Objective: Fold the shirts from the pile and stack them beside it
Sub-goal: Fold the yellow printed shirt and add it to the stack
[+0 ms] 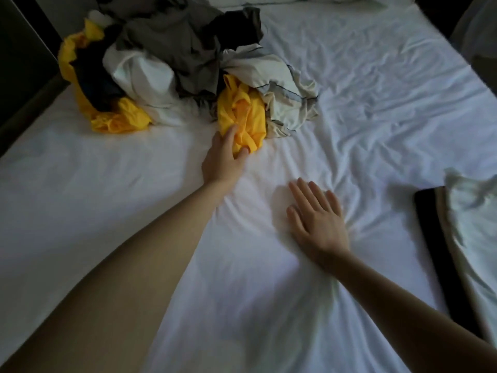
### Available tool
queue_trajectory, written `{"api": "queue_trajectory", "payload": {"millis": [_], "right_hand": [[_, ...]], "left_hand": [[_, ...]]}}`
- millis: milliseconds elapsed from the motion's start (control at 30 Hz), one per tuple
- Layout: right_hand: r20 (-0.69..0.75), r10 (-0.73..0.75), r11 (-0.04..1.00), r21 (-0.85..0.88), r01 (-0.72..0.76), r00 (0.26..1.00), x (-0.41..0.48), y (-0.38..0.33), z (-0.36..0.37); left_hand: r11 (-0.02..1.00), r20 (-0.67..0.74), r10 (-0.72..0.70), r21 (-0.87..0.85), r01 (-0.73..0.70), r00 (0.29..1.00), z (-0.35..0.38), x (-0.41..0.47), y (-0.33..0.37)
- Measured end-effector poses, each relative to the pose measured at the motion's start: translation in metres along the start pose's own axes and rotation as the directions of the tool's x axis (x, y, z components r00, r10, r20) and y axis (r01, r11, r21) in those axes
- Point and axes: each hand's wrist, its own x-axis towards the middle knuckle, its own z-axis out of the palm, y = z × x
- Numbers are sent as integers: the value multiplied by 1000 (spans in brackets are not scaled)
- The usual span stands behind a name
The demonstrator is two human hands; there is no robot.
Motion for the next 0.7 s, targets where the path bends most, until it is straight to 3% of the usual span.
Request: {"api": "queue_trajectory", "payload": {"millis": [67, 267, 467, 600, 633, 700], "right_hand": [[-18, -7, 1000, -2, 7, 1000, -1, 1, 3], [-70, -16, 1000, -1, 15, 997, -4, 4, 7], [-3, 8, 1000, 28, -7, 1000, -23, -7, -8], [74, 77, 976, 198, -90, 994, -41, -33, -21], [123, 147, 926, 332, -181, 981, -45, -43, -24], [254, 278, 645, 666, -376, 926, -48, -65, -33]], "left_hand": [[998, -60, 39, 57, -35, 997, 8, -1, 1], [977, -175, -5, -212, -33, 984, -5, -27, -1], [932, -34, 35, -360, -45, 999, -23, -121, 6], [891, 103, -75, -439, 113, 992, -38, -154, -1], [876, 153, -105, -453, 165, 983, -42, -159, -4], [831, 264, -146, -490, 263, 953, -52, -170, -6]]}}
